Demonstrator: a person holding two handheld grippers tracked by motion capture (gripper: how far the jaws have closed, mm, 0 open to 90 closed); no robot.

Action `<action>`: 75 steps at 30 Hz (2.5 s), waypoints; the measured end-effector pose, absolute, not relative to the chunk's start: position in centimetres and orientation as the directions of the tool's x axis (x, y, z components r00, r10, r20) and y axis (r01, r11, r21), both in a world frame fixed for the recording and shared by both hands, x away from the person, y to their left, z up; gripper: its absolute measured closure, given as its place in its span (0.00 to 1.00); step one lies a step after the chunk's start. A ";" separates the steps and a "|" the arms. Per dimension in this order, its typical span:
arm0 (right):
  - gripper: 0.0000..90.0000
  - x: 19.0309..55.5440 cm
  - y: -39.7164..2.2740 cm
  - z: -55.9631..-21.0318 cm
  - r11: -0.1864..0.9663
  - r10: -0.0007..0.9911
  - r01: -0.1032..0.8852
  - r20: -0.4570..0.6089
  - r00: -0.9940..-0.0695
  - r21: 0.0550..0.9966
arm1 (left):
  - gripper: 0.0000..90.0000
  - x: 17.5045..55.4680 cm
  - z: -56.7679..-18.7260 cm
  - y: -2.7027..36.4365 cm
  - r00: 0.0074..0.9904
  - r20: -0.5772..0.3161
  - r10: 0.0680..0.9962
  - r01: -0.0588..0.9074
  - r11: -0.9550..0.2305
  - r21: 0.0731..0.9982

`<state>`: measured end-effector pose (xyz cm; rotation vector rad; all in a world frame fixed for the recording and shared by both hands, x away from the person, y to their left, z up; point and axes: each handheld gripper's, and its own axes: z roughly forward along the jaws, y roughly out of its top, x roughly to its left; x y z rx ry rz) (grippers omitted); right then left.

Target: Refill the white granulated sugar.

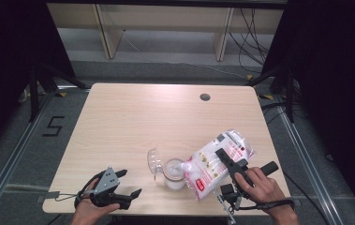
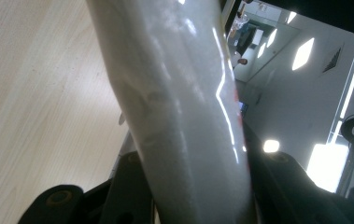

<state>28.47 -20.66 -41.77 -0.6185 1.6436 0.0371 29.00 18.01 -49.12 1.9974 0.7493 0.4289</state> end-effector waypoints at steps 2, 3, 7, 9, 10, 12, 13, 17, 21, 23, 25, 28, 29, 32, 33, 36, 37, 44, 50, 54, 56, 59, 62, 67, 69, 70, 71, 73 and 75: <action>0.76 28.5 -20.7 -41.8 0.854 -0.368 -0.409 -0.929 -0.038 -0.321 | 0.17 28.9 -49.2 17.9 0.740 -0.026 0.672 0.358 -0.360 0.862; 0.76 28.5 -20.7 -41.8 0.854 -0.368 -0.410 -0.929 -0.039 -0.321 | 0.17 28.9 -49.2 17.9 0.742 -0.028 0.670 0.359 -0.361 0.861; 0.76 28.4 -20.6 -41.8 0.854 -0.369 -0.409 -0.928 -0.038 -0.323 | 0.17 28.9 -49.2 17.9 0.740 -0.027 0.672 0.358 -0.360 0.862; 0.76 28.4 -20.6 -41.8 0.854 -0.367 -0.409 -0.929 -0.039 -0.320 | 0.17 28.9 -49.2 17.9 0.742 -0.029 0.670 0.359 -0.361 0.861; 0.76 28.5 -20.6 -41.9 0.854 -0.360 -0.413 -0.932 -0.032 -0.315 | 0.17 28.9 -49.2 17.9 0.742 -0.028 0.670 0.359 -0.361 0.861; 0.76 28.5 -20.6 -41.8 0.846 -0.371 -0.420 -0.928 -0.021 -0.328 | 0.17 28.9 -49.2 17.9 0.740 -0.026 0.672 0.357 -0.360 0.862; 0.76 28.5 -20.6 -41.8 0.848 -0.368 -0.419 -0.929 -0.024 -0.325 | 0.17 28.9 -49.2 17.9 0.742 -0.027 0.669 0.357 -0.362 0.861; 0.76 28.5 -20.5 -41.7 0.847 -0.369 -0.420 -0.929 -0.024 -0.326 | 0.17 28.9 -49.2 18.0 0.743 -0.019 0.669 0.352 -0.367 0.861; 0.76 28.5 -20.5 -41.7 0.848 -0.367 -0.419 -0.930 -0.023 -0.324 | 0.17 29.0 -49.1 18.1 0.752 -0.002 0.659 0.336 -0.381 0.862; 0.76 28.5 -20.5 -41.7 0.848 -0.368 -0.419 -0.929 -0.025 -0.325 | 0.17 28.9 -49.2 17.9 0.740 -0.026 0.672 0.357 -0.361 0.862; 0.76 28.4 -20.6 -41.8 0.857 -0.355 -0.411 -0.934 -0.034 -0.310 | 0.17 28.9 -49.2 17.9 0.742 -0.029 0.670 0.359 -0.361 0.861; 0.76 28.5 -20.5 -41.7 0.848 -0.367 -0.420 -0.930 -0.024 -0.323 | 0.17 28.9 -49.2 17.9 0.739 -0.026 0.673 0.359 -0.362 0.860; 0.76 28.5 -20.6 -41.7 0.848 -0.367 -0.421 -0.930 -0.024 -0.323 | 0.17 28.9 -49.2 17.9 0.739 -0.026 0.673 0.360 -0.361 0.860; 0.76 28.5 -20.5 -41.7 0.848 -0.367 -0.420 -0.930 -0.025 -0.324 | 0.17 28.9 -49.2 17.9 0.739 -0.027 0.673 0.360 -0.361 0.860; 0.76 28.5 -20.5 -41.7 0.847 -0.368 -0.421 -0.930 -0.025 -0.324 | 0.17 28.9 -49.2 17.9 0.741 -0.028 0.671 0.359 -0.361 0.861; 0.76 28.5 -20.5 -41.7 0.848 -0.368 -0.420 -0.929 -0.026 -0.324 | 0.17 28.9 -49.2 17.9 0.742 -0.029 0.670 0.359 -0.360 0.861; 0.77 28.6 -20.6 -41.7 0.848 -0.365 -0.422 -0.931 -0.025 -0.321 | 0.17 28.9 -49.2 17.9 0.740 -0.027 0.672 0.360 -0.362 0.860; 0.77 28.5 -20.7 -41.8 0.862 -0.356 -0.403 -0.933 -0.053 -0.306 | 0.17 28.9 -49.2 17.9 0.740 -0.027 0.672 0.358 -0.361 0.861; 0.77 28.6 -20.6 -41.7 0.848 -0.374 -0.419 -0.927 -0.039 -0.325 | 0.17 28.9 -49.2 18.0 0.744 -0.020 0.668 0.352 -0.366 0.862; 0.77 28.5 -20.7 -41.8 0.860 -0.357 -0.409 -0.932 -0.056 -0.305 | 0.17 29.0 -49.2 18.0 0.747 -0.012 0.664 0.345 -0.373 0.862; 0.77 28.5 -20.8 -41.9 0.864 -0.342 -0.411 -0.938 -0.055 -0.291 | 0.17 28.9 -49.2 17.9 0.741 -0.027 0.671 0.358 -0.361 0.861; 0.78 28.6 -20.8 -41.9 0.864 -0.343 -0.410 -0.938 -0.055 -0.292 | 0.17 28.9 -49.2 17.9 0.741 -0.027 0.671 0.358 -0.361 0.861; 0.78 28.6 -20.8 -41.9 0.864 -0.343 -0.411 -0.938 -0.056 -0.292 | 0.17 28.9 -49.2 17.9 0.740 -0.027 0.672 0.358 -0.360 0.862; 0.78 28.6 -20.8 -42.0 0.864 -0.342 -0.411 -0.938 -0.058 -0.290 | 0.17 28.9 -49.2 17.9 0.740 -0.027 0.672 0.358 -0.360 0.862; 0.78 28.6 -20.7 -41.9 0.859 -0.349 -0.416 -0.936 -0.052 -0.298 | 0.17 28.9 -49.2 18.0 0.741 -0.027 0.671 0.358 -0.361 0.861; 0.78 28.6 -20.7 -42.0 0.860 -0.348 -0.417 -0.936 -0.054 -0.295 | 0.17 28.9 -49.2 18.0 0.742 -0.025 0.670 0.356 -0.362 0.861; 0.78 28.6 -20.7 -42.0 0.859 -0.349 -0.417 -0.936 -0.052 -0.297 | 0.17 28.9 -49.2 18.0 0.741 -0.027 0.671 0.358 -0.360 0.862; 0.78 28.7 -20.7 -41.9 0.854 -0.355 -0.424 -0.934 -0.049 -0.302 | 0.17 28.9 -49.2 18.0 0.741 -0.027 0.671 0.357 -0.360 0.862; 0.78 28.6 -20.8 -42.0 0.864 -0.339 -0.414 -0.939 -0.061 -0.285 | 0.17 28.9 -49.2 18.0 0.741 -0.026 0.671 0.358 -0.362 0.861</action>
